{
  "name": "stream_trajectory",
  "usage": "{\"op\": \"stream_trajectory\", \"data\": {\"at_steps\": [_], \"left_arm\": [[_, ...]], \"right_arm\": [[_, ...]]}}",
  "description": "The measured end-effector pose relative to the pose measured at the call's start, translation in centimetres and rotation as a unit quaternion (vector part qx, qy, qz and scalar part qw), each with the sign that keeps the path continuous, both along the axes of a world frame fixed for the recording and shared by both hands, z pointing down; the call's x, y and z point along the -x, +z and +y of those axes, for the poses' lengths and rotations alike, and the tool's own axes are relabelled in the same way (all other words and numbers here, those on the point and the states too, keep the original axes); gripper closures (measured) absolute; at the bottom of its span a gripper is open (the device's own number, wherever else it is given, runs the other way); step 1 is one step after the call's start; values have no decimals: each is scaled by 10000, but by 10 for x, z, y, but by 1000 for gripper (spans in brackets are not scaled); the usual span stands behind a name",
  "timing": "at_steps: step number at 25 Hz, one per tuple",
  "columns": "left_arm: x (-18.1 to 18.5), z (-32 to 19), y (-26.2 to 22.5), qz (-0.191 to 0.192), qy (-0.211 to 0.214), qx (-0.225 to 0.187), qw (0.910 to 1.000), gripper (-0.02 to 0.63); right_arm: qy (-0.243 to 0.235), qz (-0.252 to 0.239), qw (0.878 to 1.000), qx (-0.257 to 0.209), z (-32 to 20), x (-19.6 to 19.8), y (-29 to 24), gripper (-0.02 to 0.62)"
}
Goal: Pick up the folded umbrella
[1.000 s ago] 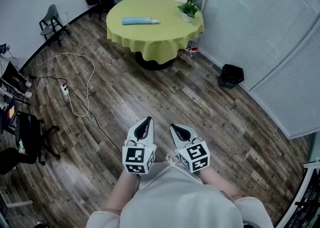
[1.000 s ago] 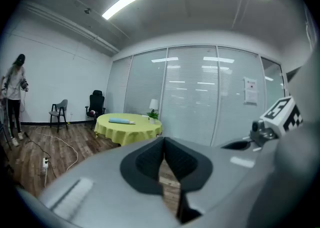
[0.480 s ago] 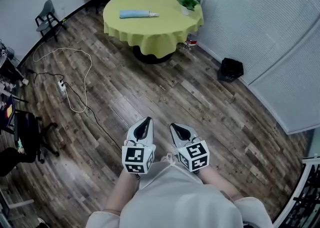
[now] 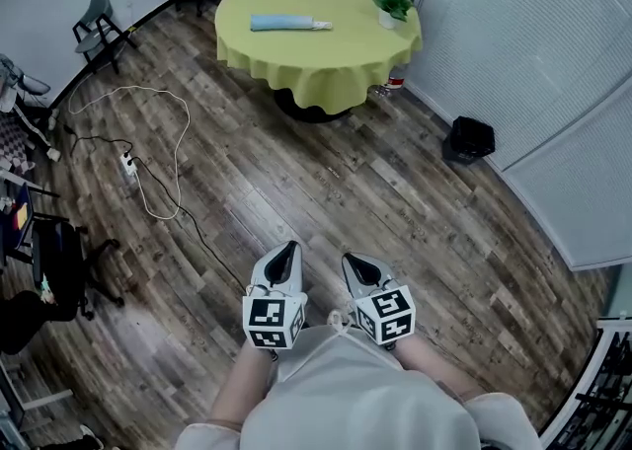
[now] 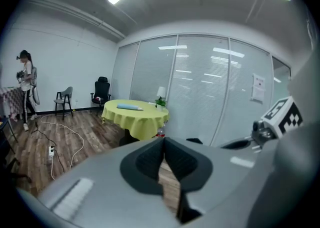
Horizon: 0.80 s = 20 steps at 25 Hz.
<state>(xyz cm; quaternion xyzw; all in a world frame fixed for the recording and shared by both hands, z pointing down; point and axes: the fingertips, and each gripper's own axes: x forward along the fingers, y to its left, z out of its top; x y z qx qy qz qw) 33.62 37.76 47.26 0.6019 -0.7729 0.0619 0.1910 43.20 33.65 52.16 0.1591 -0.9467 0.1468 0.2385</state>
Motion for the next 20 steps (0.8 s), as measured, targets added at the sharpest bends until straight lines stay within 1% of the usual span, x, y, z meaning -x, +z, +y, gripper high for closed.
{"op": "stream_trajectory", "data": {"at_steps": [4,10,15,17,20], "left_arm": [[52,-4,-3,9,14,17,10000,600],[151,-4,-14,26,44,-78,10000,600],[235,1,-19,81,69,-140,9998,600],[263,5,-19,109,59,-148,9998,600],[294,12,-15,181,-9,-144,9997,600]], "right_arm": [[46,128,9999,28,-6,47,2,597],[131,224,9997,22,-8,137,-4,595],[301,276,9992,-39,-10,208,-10,595],[347,271,9990,-49,-9,231,-11,595],[392,296,9988,-54,-7,258,-10,595]]}}
